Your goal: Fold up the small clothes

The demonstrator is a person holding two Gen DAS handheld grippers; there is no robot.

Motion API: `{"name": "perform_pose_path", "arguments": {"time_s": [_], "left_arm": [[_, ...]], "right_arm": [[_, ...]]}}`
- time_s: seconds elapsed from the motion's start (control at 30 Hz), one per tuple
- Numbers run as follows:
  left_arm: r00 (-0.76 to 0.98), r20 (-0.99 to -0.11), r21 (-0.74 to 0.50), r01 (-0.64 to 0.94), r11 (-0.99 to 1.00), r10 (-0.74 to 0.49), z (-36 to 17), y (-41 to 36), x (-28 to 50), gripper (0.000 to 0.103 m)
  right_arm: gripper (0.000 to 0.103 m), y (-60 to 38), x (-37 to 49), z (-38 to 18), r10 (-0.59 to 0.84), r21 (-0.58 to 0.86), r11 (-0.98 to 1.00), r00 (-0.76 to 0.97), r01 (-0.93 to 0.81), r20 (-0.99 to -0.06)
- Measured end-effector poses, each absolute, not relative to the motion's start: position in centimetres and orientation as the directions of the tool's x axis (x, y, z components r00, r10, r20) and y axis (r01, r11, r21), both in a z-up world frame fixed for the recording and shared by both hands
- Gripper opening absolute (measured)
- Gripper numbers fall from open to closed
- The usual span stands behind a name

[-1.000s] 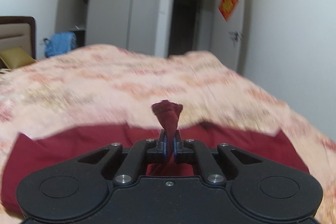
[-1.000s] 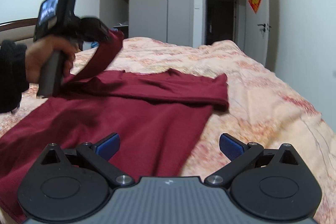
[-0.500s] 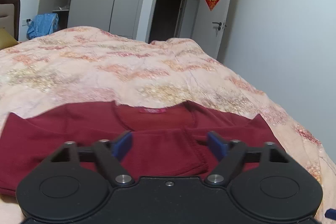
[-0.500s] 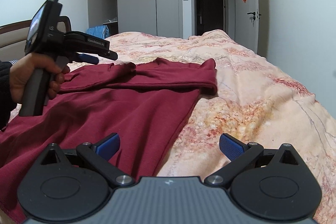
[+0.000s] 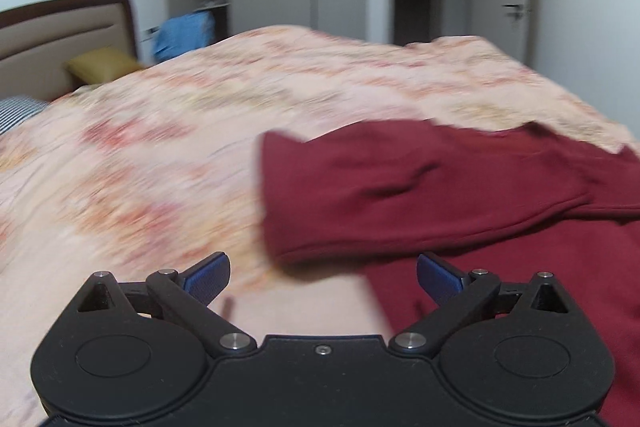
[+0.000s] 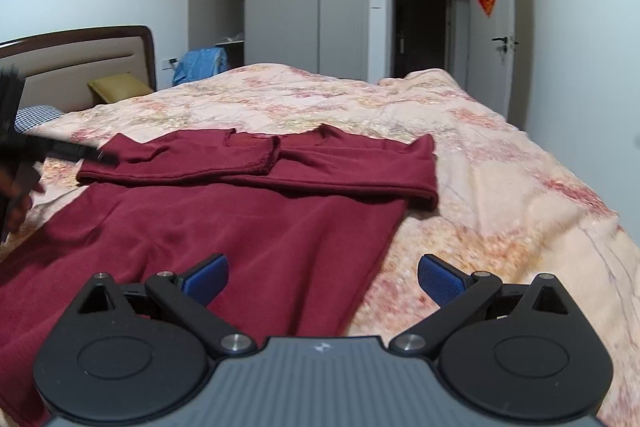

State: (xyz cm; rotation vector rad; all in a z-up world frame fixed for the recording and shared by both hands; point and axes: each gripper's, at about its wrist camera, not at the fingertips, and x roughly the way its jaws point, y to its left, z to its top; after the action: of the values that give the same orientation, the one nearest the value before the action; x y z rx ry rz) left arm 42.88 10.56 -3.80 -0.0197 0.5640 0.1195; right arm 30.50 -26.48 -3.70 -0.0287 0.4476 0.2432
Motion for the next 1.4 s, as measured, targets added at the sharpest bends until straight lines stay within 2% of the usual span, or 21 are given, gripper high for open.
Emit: {"name": "perform_pose_path", "arguments": {"time_s": [0.13, 0.3, 0.4, 0.47, 0.53, 0.63, 0.7, 0.8, 0.83, 0.87, 0.93, 1.03, 1.13, 1.4], "left_arm": [[0.813, -0.556, 0.028, -0.191, 0.981, 0.174, -4.7, 13.2, 43.3, 0.100], [0.833, -0.511, 0.055, -0.212, 0.976, 0.210, -5.1, 14.1, 44.6, 0.098], [0.852, -0.486, 0.079, -0.178, 0.981, 0.194, -5.1, 13.7, 45.5, 0.088], [0.866, -0.471, 0.089, -0.146, 0.985, 0.171, -4.9, 13.3, 45.9, 0.075], [0.880, -0.449, 0.103, -0.120, 0.987, 0.154, -4.8, 13.0, 46.1, 0.069], [0.888, -0.443, 0.109, -0.082, 0.991, 0.123, -4.7, 12.7, 46.3, 0.054], [0.886, -0.449, 0.105, -0.075, 0.992, 0.115, -4.8, 12.7, 46.3, 0.049], [0.886, -0.453, 0.092, -0.067, 0.994, 0.101, -4.7, 12.8, 46.4, 0.037], [0.885, -0.454, 0.089, -0.065, 0.994, 0.099, -4.6, 12.9, 46.5, 0.028], [0.887, -0.451, 0.089, -0.069, 0.994, 0.102, -4.4, 12.9, 46.4, 0.023], [0.903, -0.419, 0.067, -0.078, 0.995, 0.099, -3.7, 13.0, 46.1, 0.018], [0.905, -0.415, -0.037, -0.114, 0.993, 0.088, -3.0, 13.8, 46.1, 0.013], [0.858, -0.506, -0.124, -0.179, 0.976, 0.093, -4.3, 14.8, 47.1, 0.013], [0.834, -0.538, -0.089, -0.203, 0.975, 0.125, -5.1, 14.4, 47.0, 0.013]], "right_arm": [[0.103, -25.4, 32.0, -3.1, 0.270, 0.061, 0.960, 0.857, -0.272, -0.438], [0.103, -23.0, 35.2, -2.4, 0.311, 0.041, 0.943, 0.826, -0.332, -0.470], [0.103, -21.8, 37.4, -2.1, 0.328, 0.038, 0.935, 0.820, -0.353, -0.468], [0.103, -21.1, 39.4, -2.2, 0.327, 0.044, 0.937, 0.825, -0.347, -0.460], [0.101, -20.5, 41.9, -2.1, 0.332, 0.078, 0.939, 0.825, -0.334, -0.457], [0.093, -19.5, 46.0, -2.0, 0.357, 0.154, 0.934, 0.811, -0.323, -0.463], [0.089, -18.8, 48.4, -2.1, 0.366, 0.199, 0.930, 0.805, -0.308, -0.467], [0.071, -17.5, 51.2, -2.8, 0.350, 0.202, 0.937, 0.797, -0.286, -0.492], [0.053, -17.0, 51.8, -3.2, 0.338, 0.195, 0.941, 0.792, -0.277, -0.507], [0.031, -16.7, 52.2, -3.6, 0.333, 0.192, 0.943, 0.783, -0.272, -0.524], [0.016, -16.4, 52.4, -4.3, 0.325, 0.184, 0.946, 0.779, -0.267, -0.537], [0.012, -17.1, 51.3, -4.4, 0.309, 0.180, 0.951, 0.812, -0.252, -0.495], [0.011, -17.7, 50.3, -4.6, 0.264, 0.162, 0.964, 0.830, -0.211, -0.490], [0.012, -17.8, 50.3, -5.7, 0.268, 0.157, 0.963, 0.811, -0.218, -0.520]]}}
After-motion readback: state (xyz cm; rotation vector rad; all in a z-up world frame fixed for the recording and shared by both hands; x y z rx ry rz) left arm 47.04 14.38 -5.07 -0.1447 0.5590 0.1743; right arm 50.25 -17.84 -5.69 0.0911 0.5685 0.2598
